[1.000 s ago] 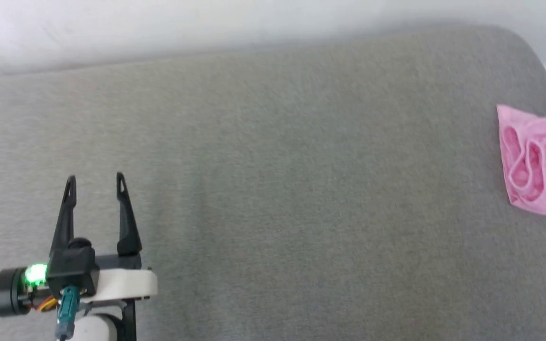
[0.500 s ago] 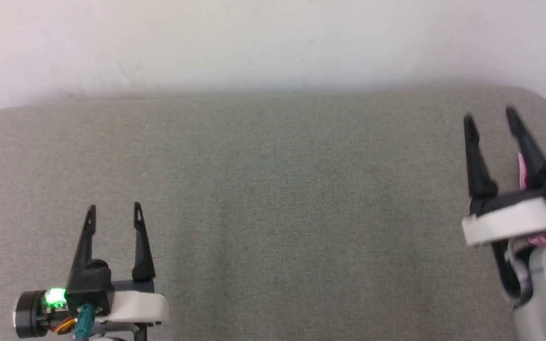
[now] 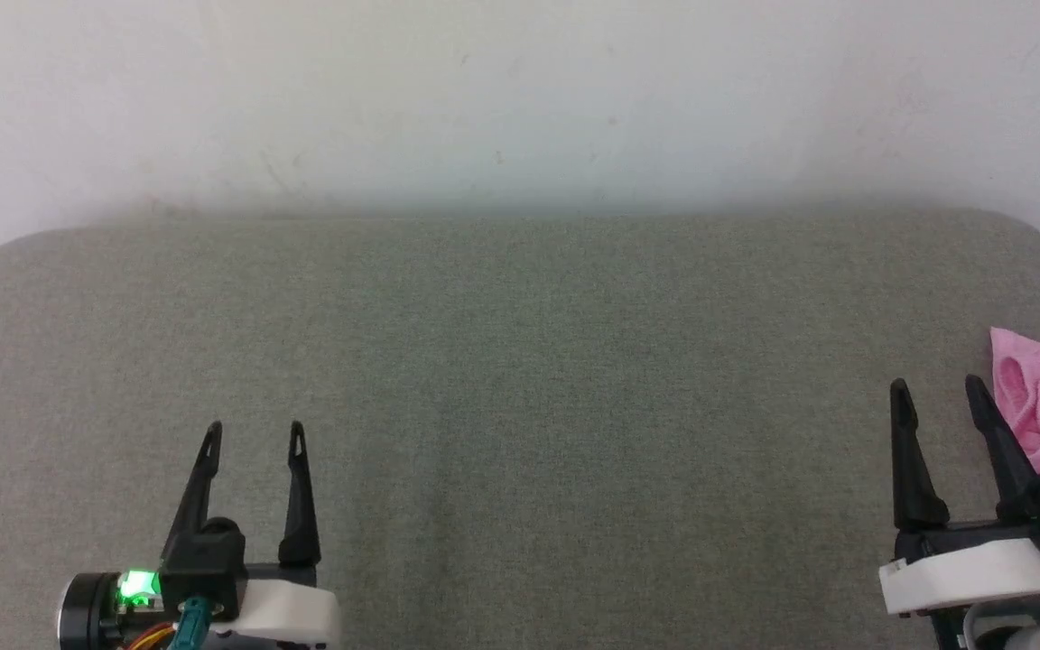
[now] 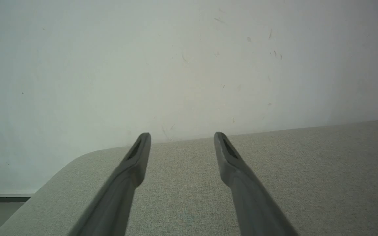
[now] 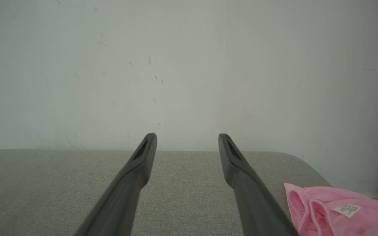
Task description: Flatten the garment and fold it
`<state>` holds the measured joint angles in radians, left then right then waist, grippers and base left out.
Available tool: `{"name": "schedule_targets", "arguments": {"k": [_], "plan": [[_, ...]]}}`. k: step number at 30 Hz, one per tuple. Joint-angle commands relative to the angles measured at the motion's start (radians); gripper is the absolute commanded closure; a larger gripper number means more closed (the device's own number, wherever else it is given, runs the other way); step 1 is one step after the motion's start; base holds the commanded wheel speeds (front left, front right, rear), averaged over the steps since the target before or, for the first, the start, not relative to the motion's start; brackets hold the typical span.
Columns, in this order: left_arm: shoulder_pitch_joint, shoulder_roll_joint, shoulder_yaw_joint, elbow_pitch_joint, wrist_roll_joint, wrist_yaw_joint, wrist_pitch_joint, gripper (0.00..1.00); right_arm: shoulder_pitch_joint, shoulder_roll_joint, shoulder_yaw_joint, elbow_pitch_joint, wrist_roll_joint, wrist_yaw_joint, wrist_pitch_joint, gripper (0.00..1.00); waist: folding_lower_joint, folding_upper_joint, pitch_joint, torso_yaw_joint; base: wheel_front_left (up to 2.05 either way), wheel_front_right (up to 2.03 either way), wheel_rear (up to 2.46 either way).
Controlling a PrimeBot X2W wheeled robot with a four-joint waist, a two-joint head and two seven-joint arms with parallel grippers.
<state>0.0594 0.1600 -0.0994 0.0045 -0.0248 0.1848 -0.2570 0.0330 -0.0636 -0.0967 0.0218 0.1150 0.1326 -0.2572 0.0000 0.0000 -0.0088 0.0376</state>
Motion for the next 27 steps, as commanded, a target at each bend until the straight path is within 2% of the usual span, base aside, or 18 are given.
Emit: {"name": "schedule_targets", "arguments": {"k": [1, 4, 5, 27], "plan": [[0.006, -0.003, -0.003, 0.003, 0.007, -0.009, -0.005, 0.0, 0.011, 0.005, -0.005, -0.013, -0.008, -0.002, -0.004, 0.0, 0.0, 0.0, 0.001, -0.001, 0.0, 0.0, 0.0], [0.005, -0.004, 0.0, -0.003, 0.0, -0.019, -0.005, 0.0, 0.023, 0.009, -0.013, -0.02, -0.012, -0.002, -0.004, 0.0, 0.0, 0.0, 0.001, -0.002, 0.0, 0.0, 0.0], [0.0, -0.001, 0.002, -0.002, -0.002, -0.014, 0.0, 1.0, 0.014, 0.005, -0.01, -0.014, -0.008, 0.0, 0.0, 1.0, 0.0, 0.0, 0.001, -0.002, 0.0, 0.0, 0.0], [-0.009, -0.015, 0.014, -0.003, 0.002, -0.039, 0.037, 1.0, 0.008, 0.005, 0.007, -0.014, -0.023, 0.0, 0.037, 1.0, 0.0, 0.0, 0.002, -0.007, 0.0, 0.0, 0.0]]}}
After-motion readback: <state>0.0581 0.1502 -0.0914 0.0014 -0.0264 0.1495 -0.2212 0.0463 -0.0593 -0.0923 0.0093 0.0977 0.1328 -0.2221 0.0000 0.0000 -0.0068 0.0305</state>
